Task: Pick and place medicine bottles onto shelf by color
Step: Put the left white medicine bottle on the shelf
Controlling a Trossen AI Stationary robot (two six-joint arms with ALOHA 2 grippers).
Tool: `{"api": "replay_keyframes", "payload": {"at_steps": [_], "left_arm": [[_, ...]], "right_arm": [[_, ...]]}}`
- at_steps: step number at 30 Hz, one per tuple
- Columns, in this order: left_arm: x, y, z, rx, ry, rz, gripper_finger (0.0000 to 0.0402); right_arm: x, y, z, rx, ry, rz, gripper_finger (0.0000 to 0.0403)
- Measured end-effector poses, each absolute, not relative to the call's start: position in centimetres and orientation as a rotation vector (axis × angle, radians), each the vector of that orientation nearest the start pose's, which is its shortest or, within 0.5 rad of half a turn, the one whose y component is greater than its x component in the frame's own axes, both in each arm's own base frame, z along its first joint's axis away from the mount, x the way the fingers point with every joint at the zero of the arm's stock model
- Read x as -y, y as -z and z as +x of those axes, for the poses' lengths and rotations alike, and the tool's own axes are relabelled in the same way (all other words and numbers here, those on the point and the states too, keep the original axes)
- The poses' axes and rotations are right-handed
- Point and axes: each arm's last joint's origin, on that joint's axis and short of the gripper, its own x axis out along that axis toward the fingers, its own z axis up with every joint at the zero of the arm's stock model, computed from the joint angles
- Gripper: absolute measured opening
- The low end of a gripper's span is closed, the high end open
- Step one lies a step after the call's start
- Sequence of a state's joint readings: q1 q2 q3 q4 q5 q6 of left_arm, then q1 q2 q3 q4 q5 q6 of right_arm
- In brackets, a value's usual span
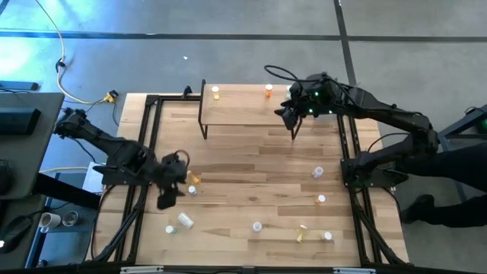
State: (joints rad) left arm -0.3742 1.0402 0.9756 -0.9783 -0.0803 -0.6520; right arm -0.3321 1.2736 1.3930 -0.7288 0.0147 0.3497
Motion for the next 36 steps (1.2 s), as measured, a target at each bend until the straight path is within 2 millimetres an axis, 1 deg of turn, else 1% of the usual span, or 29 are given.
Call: {"api": "replay_keyframes", "payload": {"at_steps": [4,7,11,16,24,30,36], "left_arm": [[8.4,-28.8,16.8,-1.087,-0.032,-0.345,0.0209],[9.8,-28.2,16.8,-1.126,-0.003,-0.307,0.0209],[11.3,-27.0,17.4,-1.183,0.027,-0.239,0.0209],[12.8,-25.2,18.3,-1.246,0.055,-0.150,0.0209],[14.7,-22.7,20.2,-1.276,0.125,-0.036,0.0209],[15.3,-20.8,20.9,-1.362,0.168,0.038,0.0209],[15.6,-19.5,21.4,-1.398,0.188,0.095,0.0209]], "right_arm": [[6.7,-38.9,24.9,-0.548,0.386,0.464,0.0205],[5.3,-38.9,25.2,-0.557,0.343,0.478,0.0205],[3.7,-38.9,25.5,-0.566,0.301,0.506,0.0205],[2.3,-38.9,25.7,-0.566,0.298,0.517,0.0205],[1.3,-38.9,25.7,-0.561,0.308,0.515,0.0205],[1.1,-38.9,25.7,-0.562,0.302,0.526,0.0205],[1.1,-38.9,25.7,-0.562,0.302,0.525,0.0205]]}}
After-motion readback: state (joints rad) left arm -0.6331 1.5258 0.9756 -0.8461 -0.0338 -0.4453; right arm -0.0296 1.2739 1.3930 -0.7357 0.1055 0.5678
